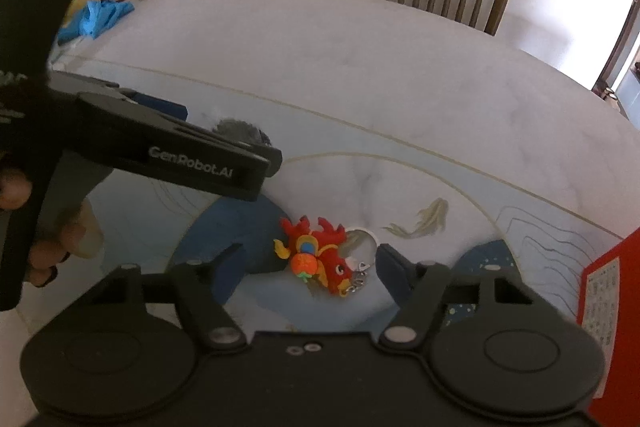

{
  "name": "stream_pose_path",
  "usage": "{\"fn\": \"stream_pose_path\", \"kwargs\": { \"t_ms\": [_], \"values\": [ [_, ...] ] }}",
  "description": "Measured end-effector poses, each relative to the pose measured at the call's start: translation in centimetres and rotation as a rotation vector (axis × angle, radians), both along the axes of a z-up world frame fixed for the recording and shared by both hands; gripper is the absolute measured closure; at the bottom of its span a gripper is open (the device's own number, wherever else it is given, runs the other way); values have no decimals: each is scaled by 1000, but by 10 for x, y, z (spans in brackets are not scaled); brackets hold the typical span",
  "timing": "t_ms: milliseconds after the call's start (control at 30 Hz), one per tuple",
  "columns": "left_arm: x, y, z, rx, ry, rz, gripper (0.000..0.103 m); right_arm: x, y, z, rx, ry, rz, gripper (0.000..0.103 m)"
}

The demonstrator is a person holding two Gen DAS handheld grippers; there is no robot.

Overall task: Organize objects
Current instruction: 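Grasp the dark grey sponge with the left tool while the right tool grasps the red dragon plush, then carry the sponge and dragon plush over the shoebox and lower them inside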

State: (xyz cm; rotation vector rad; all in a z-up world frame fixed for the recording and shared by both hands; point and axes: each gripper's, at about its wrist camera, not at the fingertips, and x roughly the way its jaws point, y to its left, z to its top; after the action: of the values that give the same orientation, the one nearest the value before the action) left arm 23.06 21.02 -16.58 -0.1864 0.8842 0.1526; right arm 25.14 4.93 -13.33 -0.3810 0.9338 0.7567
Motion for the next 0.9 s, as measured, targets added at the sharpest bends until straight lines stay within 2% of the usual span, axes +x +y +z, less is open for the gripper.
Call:
{"fn": "stream_pose_path", "kwargs": {
  "t_ms": [100,167,267,367,533,700,900],
  "values": [
    [0,-5,-3,7,2,-18,1,4,2,-7,-15,14,-2,43],
    [1,-6,-4,0,1,-23,1,4,4,-7,-19,12,7,43],
    [1,-8,-4,9,-10,-28,8,2,8,-9,-27,2,25,45],
    [2,-9,-4,17,-19,-41,18,2,9,-10,-24,3,24,47],
    [1,-10,0,42,-23,-49,47,5,13,-11,-28,0,36,55],
    [1,-11,2,44,-22,-61,57,5,14,-11,-21,-5,30,58],
    [-2,-12,5,46,-17,-65,63,2,7,-5,-11,-5,22,63]
  ]
}}
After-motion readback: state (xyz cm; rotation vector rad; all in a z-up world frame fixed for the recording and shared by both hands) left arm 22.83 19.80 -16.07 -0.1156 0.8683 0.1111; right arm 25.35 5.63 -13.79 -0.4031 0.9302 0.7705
